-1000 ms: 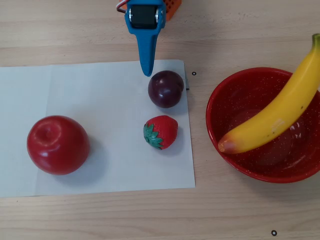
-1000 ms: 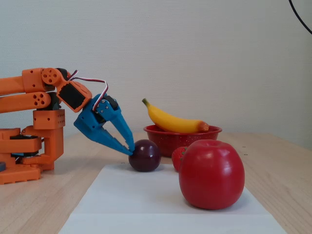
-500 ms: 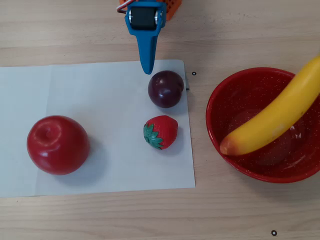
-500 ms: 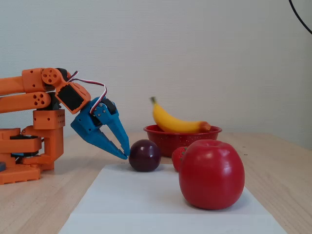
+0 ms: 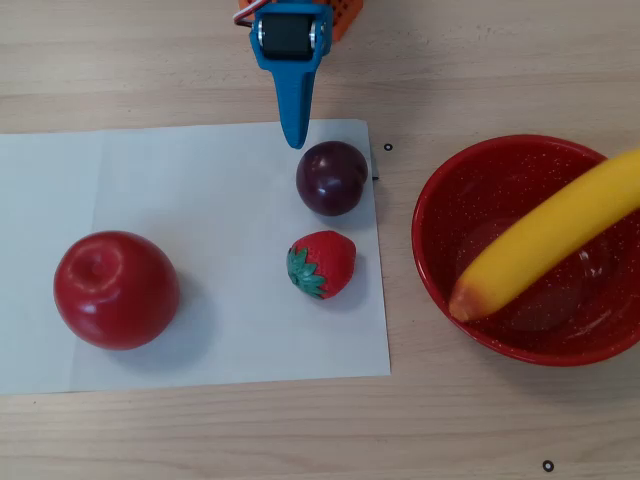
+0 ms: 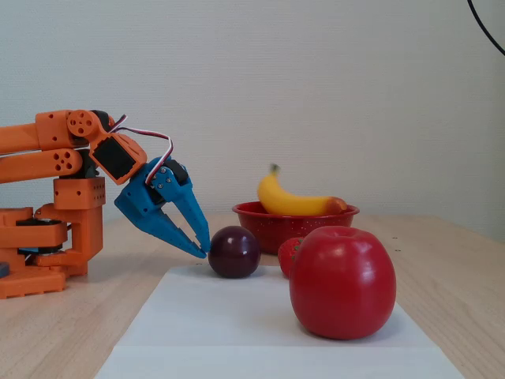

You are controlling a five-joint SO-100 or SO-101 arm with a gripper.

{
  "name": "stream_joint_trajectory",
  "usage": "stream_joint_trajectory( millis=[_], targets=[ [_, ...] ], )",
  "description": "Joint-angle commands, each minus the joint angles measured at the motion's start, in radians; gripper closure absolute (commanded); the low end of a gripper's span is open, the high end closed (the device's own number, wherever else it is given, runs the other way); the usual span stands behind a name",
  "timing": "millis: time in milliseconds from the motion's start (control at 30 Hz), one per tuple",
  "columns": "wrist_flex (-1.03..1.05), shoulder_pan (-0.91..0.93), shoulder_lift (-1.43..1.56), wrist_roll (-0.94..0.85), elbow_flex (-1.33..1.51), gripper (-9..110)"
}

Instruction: Grasp the banana and put it in the red bowl

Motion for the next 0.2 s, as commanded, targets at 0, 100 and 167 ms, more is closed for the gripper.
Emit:
stream_joint_trajectory(
  millis=[0, 100, 167],
  targets=[
    [0.0, 0.005, 0.023, -0.014, 0.009, 101],
    [0.0, 0.005, 0.023, -0.014, 0.009, 101],
    [0.0, 0.005, 0.023, -0.014, 0.009, 101]
  ],
)
